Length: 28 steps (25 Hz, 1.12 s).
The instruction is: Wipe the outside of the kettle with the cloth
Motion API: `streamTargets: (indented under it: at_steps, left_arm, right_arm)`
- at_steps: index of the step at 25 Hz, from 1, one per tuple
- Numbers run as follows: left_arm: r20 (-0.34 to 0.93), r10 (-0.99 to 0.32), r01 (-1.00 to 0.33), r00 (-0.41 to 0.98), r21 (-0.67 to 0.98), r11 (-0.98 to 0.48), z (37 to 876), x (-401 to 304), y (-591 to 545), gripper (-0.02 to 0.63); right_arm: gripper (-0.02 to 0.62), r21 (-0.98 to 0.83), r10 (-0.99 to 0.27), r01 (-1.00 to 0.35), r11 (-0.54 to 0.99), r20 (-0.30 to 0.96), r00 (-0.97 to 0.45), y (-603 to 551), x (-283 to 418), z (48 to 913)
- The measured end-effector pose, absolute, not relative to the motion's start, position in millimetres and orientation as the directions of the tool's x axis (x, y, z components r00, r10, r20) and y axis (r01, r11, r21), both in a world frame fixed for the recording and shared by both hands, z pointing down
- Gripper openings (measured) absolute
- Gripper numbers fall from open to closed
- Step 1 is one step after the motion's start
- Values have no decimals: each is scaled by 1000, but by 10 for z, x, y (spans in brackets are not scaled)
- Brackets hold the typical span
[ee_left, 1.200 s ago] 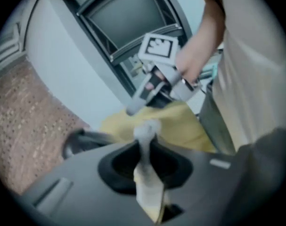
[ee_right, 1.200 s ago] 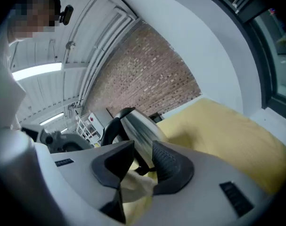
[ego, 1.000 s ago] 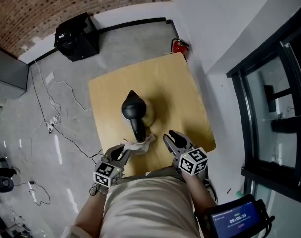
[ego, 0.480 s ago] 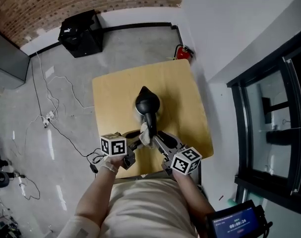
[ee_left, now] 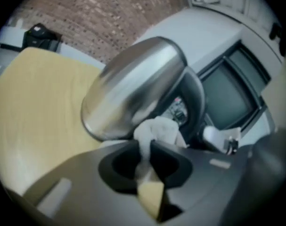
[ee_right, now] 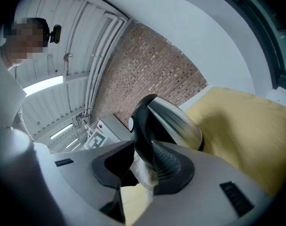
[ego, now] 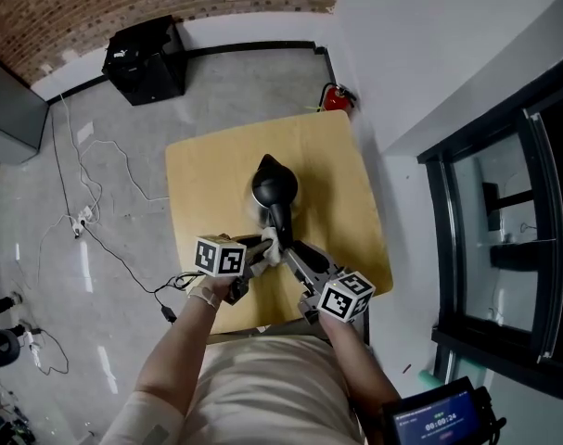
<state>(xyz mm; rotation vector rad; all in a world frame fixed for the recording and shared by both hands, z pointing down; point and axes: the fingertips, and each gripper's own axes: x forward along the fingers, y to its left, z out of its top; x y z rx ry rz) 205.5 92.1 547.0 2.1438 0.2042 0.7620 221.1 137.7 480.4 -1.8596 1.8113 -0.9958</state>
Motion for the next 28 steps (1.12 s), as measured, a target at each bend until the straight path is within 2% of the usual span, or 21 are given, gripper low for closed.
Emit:
streamTargets:
  at_steps: [3, 4, 6, 7, 8, 10, 11, 14, 15, 16, 18, 19, 21, 24, 28]
  left_arm:
    - [220, 371, 12, 902, 847, -532, 5046, 2126, 775, 60]
    - [252, 378, -17, 891, 850, -527, 5101, 2104, 740, 60]
    - [480, 431, -113, 764, 757, -643, 5495, 1940, 820, 60]
    - [531, 444, -103, 722, 717, -689, 5578, 1874, 893, 60]
    - [481, 450, -66, 753, 735, -675, 5468, 1862, 939, 60]
    - [266, 392, -17, 881, 845, -534, 5087, 1905, 869, 60]
    - [252, 359, -42, 899, 864, -502, 5092, 1902, 814, 60]
    - [517, 389, -180, 763, 748, -639, 5636, 1765, 876, 60]
    - [516, 402, -178, 756, 754, -632, 5657, 1730, 903, 60]
    - [445, 395, -166, 804, 805, -569, 5546, 1708, 878, 60]
    - [281, 286, -135, 916, 888, -438, 5184, 1594, 695, 60]
    - [246, 235, -119, 940, 885, -450, 5015, 1494, 626, 60]
    - [248, 198, -94, 948, 815, -571, 4745, 1302, 624, 60]
    - [281, 163, -75, 946, 678, -731, 4417, 1163, 670, 60]
    - [246, 16, -140, 969, 605, -784, 4029, 1095, 476, 61]
  right_arm:
    - [120, -675, -971, -727, -126, 234, -48, 1377, 2221, 4818]
    - [120, -678, -972, -724, -126, 231, -47, 1365, 2238, 4826]
    - [120, -682, -971, -722, -118, 232, -60, 1335, 2249, 4838]
    - [120, -676, -968, -727, -116, 240, -68, 1333, 2247, 4840]
    - [120, -667, -966, -736, -117, 249, -72, 1340, 2241, 4842]
    - [120, -650, -964, -751, -118, 258, -71, 1344, 2240, 4845]
    - [120, -646, -964, -754, -116, 255, -70, 1339, 2251, 4845]
    - [120, -652, -965, -748, -123, 255, -63, 1337, 2281, 4862]
    - [120, -652, -962, -747, -132, 266, -62, 1341, 2282, 4885]
    - [120, -651, -957, -746, -142, 282, -64, 1345, 2280, 4913]
    - [119, -645, -949, -749, -151, 307, -74, 1357, 2269, 4909]
    - [118, -635, -949, -758, -149, 308, -71, 1374, 2264, 4835]
    - [117, -579, -959, -804, -135, 282, -42, 1425, 2260, 4538]
    - [55, -435, -973, -895, -103, 231, 0, 1428, 2226, 4093]
    - [54, -339, -979, -938, -79, 202, 9, 1284, 2184, 3842]
